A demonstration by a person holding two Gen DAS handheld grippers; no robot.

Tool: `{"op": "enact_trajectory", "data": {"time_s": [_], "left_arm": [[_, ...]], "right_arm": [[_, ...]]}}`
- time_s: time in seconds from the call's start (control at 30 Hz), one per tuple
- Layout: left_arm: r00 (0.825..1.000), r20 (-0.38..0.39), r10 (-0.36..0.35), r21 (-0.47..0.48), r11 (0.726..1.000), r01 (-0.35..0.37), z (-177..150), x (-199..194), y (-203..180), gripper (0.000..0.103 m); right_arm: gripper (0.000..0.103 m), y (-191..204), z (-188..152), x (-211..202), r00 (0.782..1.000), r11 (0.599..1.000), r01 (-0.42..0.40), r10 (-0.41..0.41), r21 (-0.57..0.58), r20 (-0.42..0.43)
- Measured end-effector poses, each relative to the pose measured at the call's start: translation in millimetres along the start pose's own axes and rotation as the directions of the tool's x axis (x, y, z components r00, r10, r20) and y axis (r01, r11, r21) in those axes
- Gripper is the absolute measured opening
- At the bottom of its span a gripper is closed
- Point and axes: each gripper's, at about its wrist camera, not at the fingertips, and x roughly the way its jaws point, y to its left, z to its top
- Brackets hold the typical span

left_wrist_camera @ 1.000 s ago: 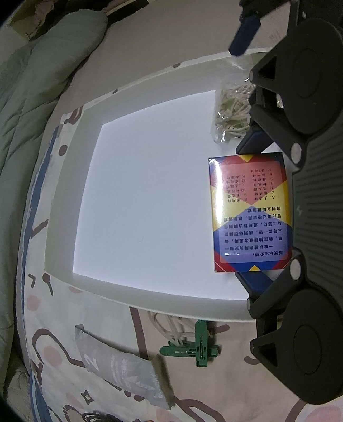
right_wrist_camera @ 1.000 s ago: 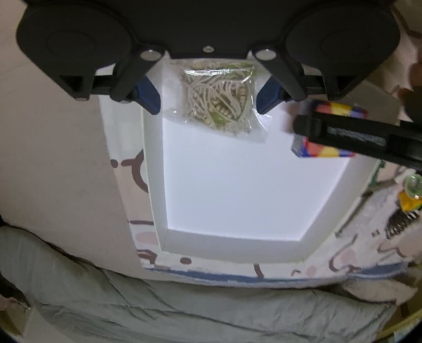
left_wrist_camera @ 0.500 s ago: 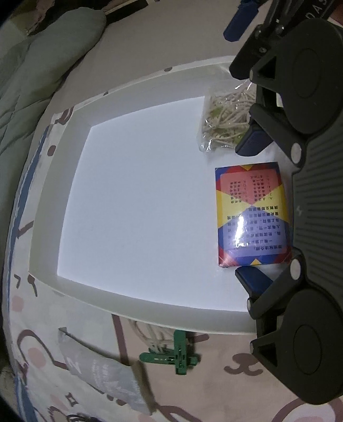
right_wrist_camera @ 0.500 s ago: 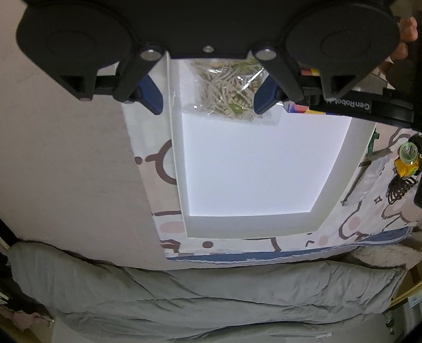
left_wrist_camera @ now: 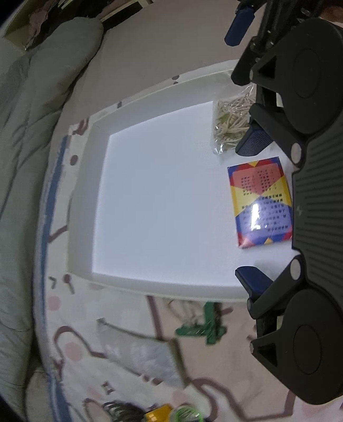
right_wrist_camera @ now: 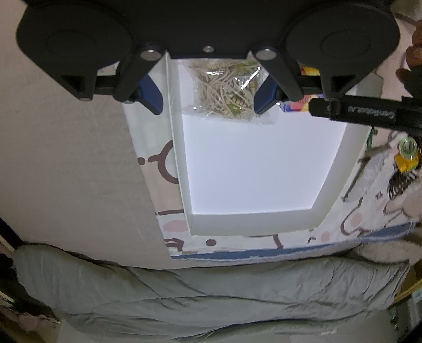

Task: Organize objects
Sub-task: 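Carry the card box and the cord bag into the white tray with both tools, then open both tools to release the box and bag inside the tray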

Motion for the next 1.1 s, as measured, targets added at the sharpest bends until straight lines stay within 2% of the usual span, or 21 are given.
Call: {"op": "enact_trajectory", "data": {"time_s": [0.3, 0.43, 0.63, 0.83, 1.0, 1.1], "left_arm": [[0.996, 0.079, 0.029, 0.079, 0.996, -0.035, 2.1, -36.5, 12.6, 0.091], [0.994, 0.104, 0.038, 0.093, 0.995, -0.048, -1.7, -52.1, 23.6, 0.097], [0.991, 0.129, 0.035, 0.093, 0.995, -0.047, -7.2, -72.7, 37.0, 0.101], [0.984, 0.175, 0.038, 0.158, 0.985, -0.066, -17.6, -91.2, 38.5, 0.103], [0.982, 0.186, 0.012, 0.174, 0.984, -0.045, -26.4, -102.6, 39.8, 0.103], [0.981, 0.193, -0.001, 0.179, 0.983, -0.035, -30.9, -106.4, 39.0, 0.103]], "right_arm": [[0.080, 4.5, 1.7, -26.4, 0.999, 0.999, 0.000, -0.002, 0.054, 0.037], [0.082, 10.2, 0.4, -41.9, 0.998, 0.998, 0.008, -0.011, 0.057, 0.062], [0.089, 16.9, -3.8, -61.9, 0.994, 0.997, 0.034, -0.041, 0.069, 0.097], [0.097, 21.9, -9.0, -71.2, 0.992, 0.994, 0.059, -0.068, 0.090, 0.102], [0.103, 23.3, -17.7, -77.6, 0.993, 0.993, 0.054, -0.065, 0.110, 0.102], [0.103, 24.2, -24.7, -80.7, 0.992, 0.990, 0.063, -0.076, 0.124, 0.100]]}}
